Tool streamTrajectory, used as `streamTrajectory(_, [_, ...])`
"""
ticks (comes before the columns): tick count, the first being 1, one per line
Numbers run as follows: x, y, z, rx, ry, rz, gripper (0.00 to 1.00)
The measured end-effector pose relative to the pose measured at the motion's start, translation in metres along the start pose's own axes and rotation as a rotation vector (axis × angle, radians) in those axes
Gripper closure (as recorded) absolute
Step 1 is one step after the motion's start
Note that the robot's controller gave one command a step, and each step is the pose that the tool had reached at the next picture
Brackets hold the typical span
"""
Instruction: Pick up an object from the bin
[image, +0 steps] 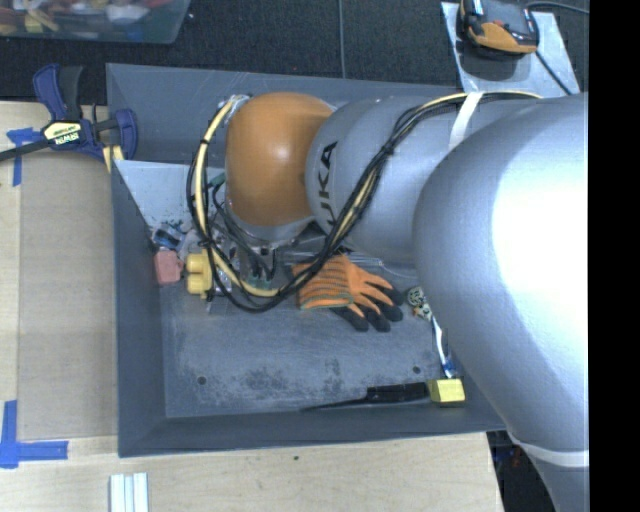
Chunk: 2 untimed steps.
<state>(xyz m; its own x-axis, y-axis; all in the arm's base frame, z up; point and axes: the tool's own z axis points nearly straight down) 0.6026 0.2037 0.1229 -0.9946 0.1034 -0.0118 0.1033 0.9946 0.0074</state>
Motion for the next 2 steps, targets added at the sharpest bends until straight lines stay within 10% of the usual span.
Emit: streamTrajectory(2, [-0.002,0.001,-0.044,-0.003,-0.007,0.0,1.0])
